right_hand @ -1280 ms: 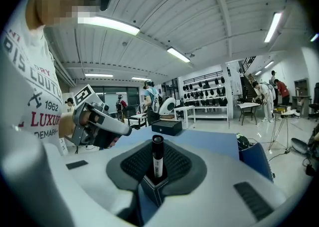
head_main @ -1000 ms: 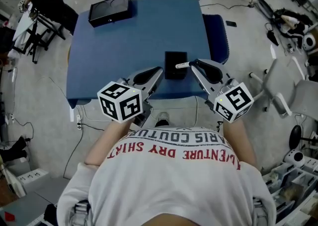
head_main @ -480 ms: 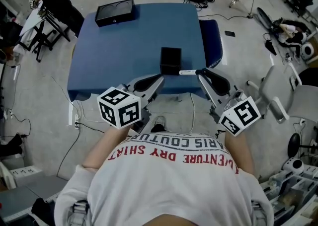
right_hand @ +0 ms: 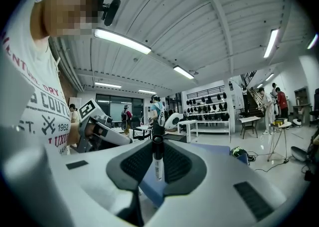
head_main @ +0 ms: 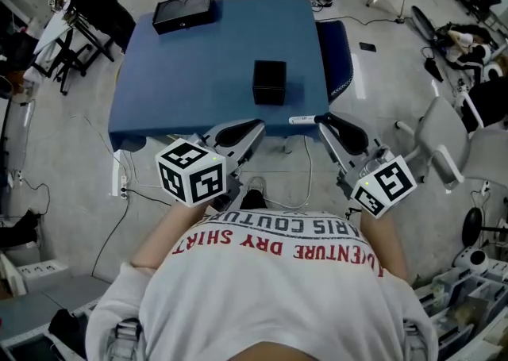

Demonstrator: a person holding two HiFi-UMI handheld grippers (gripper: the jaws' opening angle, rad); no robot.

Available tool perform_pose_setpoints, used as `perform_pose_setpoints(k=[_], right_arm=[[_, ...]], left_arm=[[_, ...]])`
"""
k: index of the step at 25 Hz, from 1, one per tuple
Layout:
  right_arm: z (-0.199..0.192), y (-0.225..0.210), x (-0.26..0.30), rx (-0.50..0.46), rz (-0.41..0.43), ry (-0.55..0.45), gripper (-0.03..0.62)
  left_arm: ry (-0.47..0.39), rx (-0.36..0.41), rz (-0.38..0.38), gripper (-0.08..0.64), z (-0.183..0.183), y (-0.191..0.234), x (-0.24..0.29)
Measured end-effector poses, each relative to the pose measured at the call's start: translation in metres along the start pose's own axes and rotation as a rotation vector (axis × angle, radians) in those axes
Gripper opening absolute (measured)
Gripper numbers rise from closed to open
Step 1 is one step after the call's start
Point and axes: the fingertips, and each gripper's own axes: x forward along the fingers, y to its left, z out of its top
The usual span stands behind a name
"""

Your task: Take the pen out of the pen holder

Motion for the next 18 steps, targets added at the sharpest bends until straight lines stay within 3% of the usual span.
perform_pose_setpoints(k=[18], right_arm=[[0.006,-0.004,0.011,0.001,0.001,-0.018,0.077]], left_arm=[[0.004,0.004,0.017,0.032,0.009,0.01,0.001]])
